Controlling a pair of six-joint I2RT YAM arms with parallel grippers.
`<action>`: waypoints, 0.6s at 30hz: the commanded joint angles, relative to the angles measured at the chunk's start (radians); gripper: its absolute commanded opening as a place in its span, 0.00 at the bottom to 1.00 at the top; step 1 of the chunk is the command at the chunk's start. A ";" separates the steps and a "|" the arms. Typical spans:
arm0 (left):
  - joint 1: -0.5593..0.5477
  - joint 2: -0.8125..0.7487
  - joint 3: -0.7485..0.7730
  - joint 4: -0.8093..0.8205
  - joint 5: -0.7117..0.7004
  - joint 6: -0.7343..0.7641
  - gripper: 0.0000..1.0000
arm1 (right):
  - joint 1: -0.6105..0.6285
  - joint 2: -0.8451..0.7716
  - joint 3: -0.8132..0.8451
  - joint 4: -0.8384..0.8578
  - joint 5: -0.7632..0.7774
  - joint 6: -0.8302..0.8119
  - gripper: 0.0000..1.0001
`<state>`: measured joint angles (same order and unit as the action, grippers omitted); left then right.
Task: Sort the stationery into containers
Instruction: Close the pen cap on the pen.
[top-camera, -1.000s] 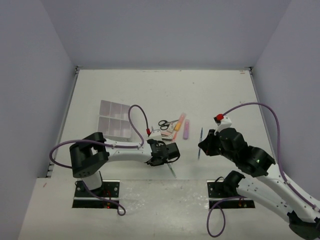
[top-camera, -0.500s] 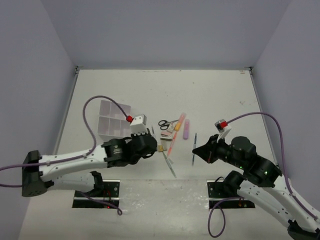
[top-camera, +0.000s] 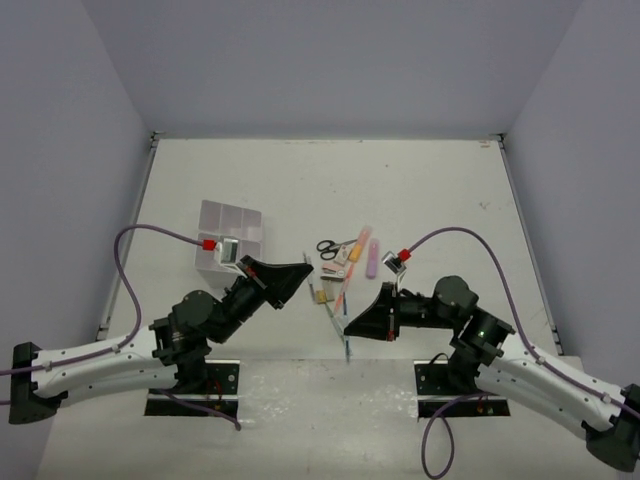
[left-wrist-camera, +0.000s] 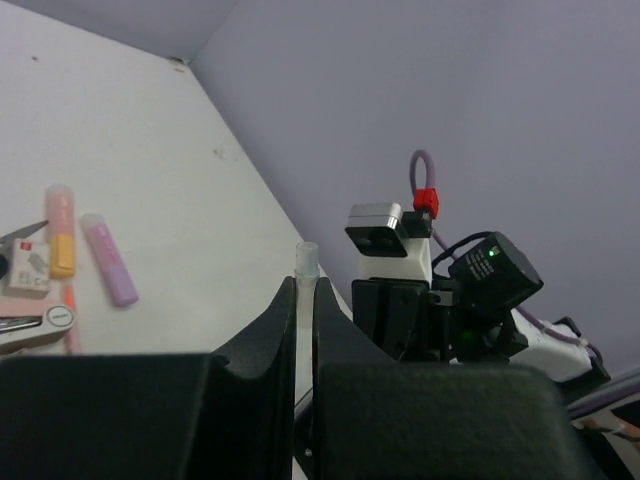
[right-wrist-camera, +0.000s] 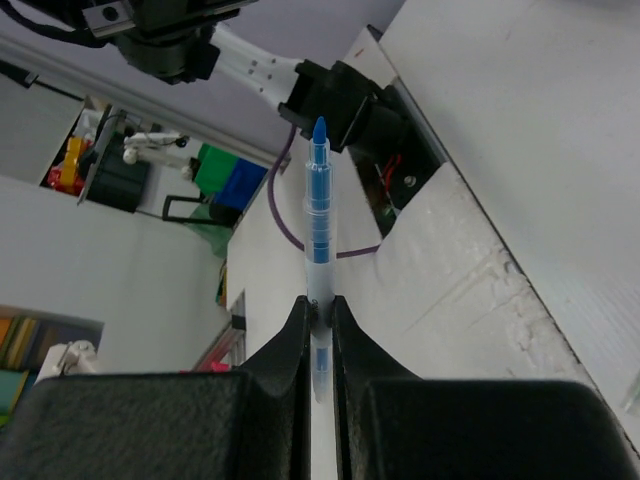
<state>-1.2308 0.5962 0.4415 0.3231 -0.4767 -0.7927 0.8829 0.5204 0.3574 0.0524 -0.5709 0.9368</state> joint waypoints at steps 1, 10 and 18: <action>-0.001 0.083 0.055 0.153 0.117 0.053 0.00 | 0.092 0.116 0.120 0.124 -0.011 -0.005 0.00; -0.001 0.119 0.088 0.143 0.168 0.039 0.00 | 0.145 0.112 0.180 -0.008 0.119 -0.086 0.00; -0.001 0.131 0.063 0.191 0.193 0.016 0.00 | 0.145 0.105 0.204 -0.049 0.140 -0.101 0.00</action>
<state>-1.2308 0.7190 0.4862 0.4381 -0.3093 -0.7742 1.0229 0.6384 0.5085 0.0283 -0.4755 0.8671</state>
